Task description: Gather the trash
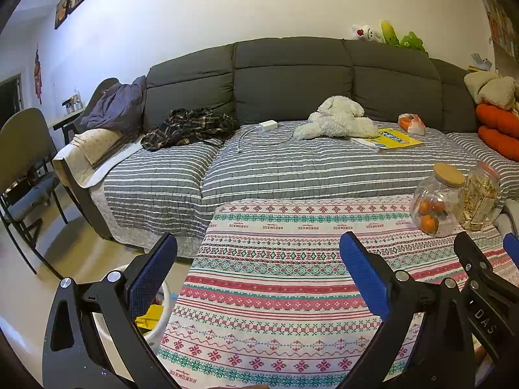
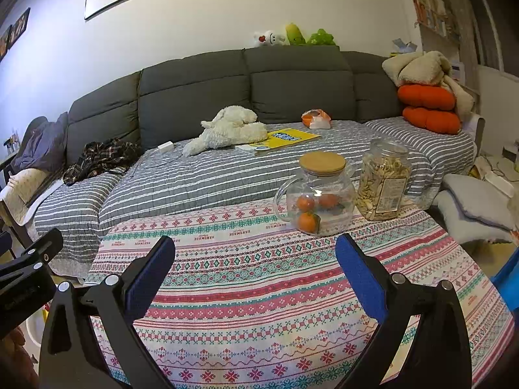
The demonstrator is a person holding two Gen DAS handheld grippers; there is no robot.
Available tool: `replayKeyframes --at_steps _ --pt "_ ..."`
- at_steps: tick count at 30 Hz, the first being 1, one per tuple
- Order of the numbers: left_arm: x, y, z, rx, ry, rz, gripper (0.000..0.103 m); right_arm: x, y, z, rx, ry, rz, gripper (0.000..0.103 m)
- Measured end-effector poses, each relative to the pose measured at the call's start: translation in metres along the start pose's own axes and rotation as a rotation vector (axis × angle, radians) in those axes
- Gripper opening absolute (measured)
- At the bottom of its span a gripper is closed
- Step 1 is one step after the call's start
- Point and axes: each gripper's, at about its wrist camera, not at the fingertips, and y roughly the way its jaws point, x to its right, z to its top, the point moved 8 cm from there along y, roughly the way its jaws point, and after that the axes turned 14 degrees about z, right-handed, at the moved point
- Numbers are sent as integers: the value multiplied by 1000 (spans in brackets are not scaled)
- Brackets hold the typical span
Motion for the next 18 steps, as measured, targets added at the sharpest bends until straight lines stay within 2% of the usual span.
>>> replayKeyframes --at_steps 18 --pt "8 -4 -2 35 28 -33 91 4 2 -3 -10 6 -8 96"
